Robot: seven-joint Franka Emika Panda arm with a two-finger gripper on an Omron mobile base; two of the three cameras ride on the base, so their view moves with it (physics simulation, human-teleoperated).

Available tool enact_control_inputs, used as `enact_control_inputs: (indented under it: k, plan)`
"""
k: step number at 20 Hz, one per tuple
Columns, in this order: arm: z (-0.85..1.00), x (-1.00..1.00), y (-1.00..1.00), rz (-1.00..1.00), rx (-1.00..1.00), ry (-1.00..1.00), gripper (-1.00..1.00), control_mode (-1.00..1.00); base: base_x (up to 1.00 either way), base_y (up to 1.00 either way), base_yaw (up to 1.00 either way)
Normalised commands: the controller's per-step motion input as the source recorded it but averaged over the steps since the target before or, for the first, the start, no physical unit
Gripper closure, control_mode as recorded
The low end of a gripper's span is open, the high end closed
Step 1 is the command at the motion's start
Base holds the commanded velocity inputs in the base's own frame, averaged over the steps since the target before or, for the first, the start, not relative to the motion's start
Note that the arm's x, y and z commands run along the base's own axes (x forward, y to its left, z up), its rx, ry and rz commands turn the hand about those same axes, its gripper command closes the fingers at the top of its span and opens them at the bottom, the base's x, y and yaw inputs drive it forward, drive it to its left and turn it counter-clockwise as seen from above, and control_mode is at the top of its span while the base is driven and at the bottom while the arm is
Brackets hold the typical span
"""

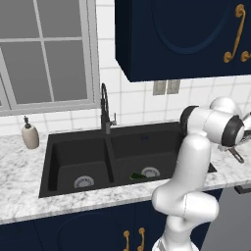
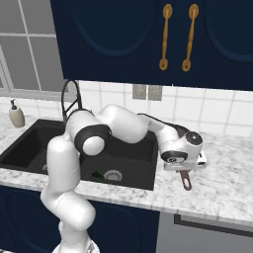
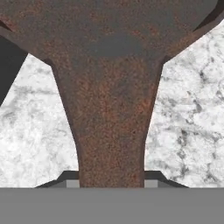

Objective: Pick the pan and sponge and place them into the sink. Then turn on the water.

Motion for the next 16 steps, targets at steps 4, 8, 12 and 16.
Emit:
enact_control_inputs:
  k: [4, 8, 12, 16]
  plan:
    - [0.43, -0.24, 0.80, 0.10, -0.16, -0.01, 1.00, -1.00, 0.00, 0.00, 0.00]
    - [0.46, -0.04, 0.79, 0.14, -0.17, 0.00, 1.00, -1.00, 0.00, 0.00, 0.00]
    - [0.33, 0.00, 0.72, 0.17, -0.12, 0.00, 1.00, -1.00, 0.00, 0.00, 0.00]
    - [0.04, 0.06, 0.77, 0.24, -0.09, 0.05, 1.00, -1.00, 0.00, 0.00, 0.00]
